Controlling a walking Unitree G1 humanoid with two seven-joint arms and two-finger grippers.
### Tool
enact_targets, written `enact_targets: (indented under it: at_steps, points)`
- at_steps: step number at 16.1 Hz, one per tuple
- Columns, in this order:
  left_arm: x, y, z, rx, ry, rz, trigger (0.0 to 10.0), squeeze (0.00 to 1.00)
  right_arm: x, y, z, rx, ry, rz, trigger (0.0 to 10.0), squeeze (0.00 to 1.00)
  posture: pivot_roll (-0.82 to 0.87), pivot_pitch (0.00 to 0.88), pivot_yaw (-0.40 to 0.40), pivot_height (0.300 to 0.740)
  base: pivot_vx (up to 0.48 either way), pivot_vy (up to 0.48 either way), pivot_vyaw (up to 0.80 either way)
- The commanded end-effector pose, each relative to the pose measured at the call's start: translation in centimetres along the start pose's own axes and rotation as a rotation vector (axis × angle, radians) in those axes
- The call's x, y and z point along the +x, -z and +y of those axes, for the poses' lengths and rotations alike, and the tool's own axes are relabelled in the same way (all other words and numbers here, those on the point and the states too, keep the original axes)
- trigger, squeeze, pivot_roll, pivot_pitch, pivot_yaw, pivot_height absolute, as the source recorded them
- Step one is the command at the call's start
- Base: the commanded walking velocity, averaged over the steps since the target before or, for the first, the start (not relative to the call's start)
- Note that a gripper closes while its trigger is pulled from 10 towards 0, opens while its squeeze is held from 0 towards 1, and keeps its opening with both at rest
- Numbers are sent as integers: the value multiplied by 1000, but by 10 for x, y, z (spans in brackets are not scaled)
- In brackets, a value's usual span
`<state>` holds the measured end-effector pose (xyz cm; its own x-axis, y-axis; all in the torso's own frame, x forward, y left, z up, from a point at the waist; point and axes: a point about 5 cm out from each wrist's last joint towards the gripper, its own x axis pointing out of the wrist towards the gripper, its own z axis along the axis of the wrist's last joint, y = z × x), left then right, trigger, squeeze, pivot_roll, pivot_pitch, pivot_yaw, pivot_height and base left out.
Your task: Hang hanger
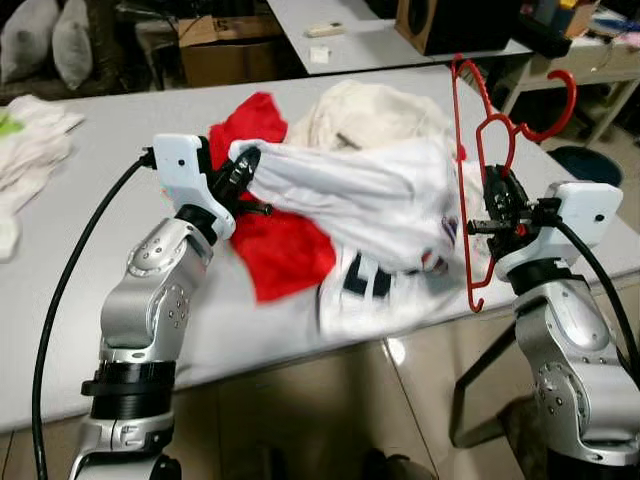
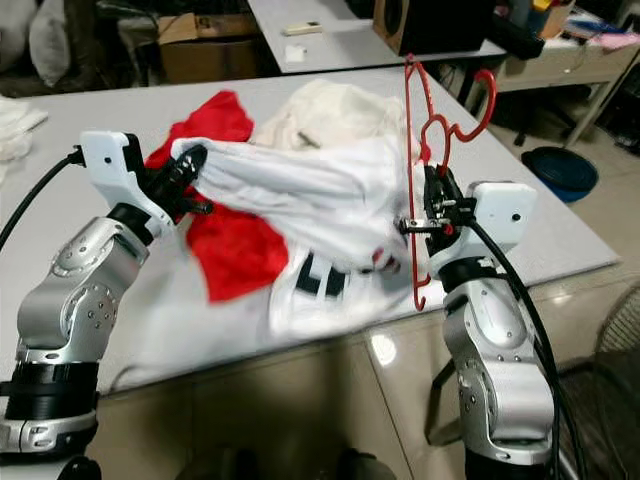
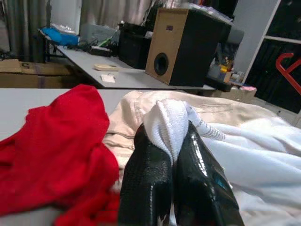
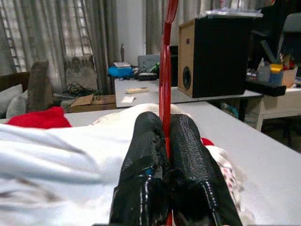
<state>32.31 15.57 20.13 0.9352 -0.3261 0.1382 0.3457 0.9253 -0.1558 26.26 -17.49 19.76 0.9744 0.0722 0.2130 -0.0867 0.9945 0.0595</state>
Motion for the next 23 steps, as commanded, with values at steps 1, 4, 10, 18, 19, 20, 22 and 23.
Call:
enact_targets:
  at_steps: [1,4,10,18,19,20,22,23]
  points:
    - [-1,-5,-1,8,-3,-17,10000,0,1,-5,-3,-11,7,-12,10000,0,-18,0,2,740,-300,0,0]
    - [-1,-5,-1,6,-3,-17,10000,0,2,-5,-4,-12,12,-12,10000,0,-16,0,-1,740,-295,0,0]
    - [-4,-7,-7,-17,59,-42,10000,0,2,-5,-7,-13,15,-16,10000,0,-10,0,-6,740,-93,0,0]
    - [-30,-22,-22,-55,438,-43,0,0,-1,-12,2,17,-95,-60,10000,0,14,0,-28,740,0,0,0]
    - [-21,-18,-9,58,307,-12,0,0,-2,-14,6,7,-143,-63,10000,0,14,0,-28,740,0,0,0]
    - [-9,-20,15,208,94,1,0,0,-5,-14,10,14,-225,-50,10000,0,12,0,-27,740,0,0,0]
    - [-2,-30,22,358,70,30,0,0,-18,-12,17,36,-410,15,10000,0,4,0,-20,740,0,0,0]
    - [-1,-29,15,387,146,38,0,0,-25,-10,20,40,-490,47,10000,0,1,0,-16,740,0,0,0]
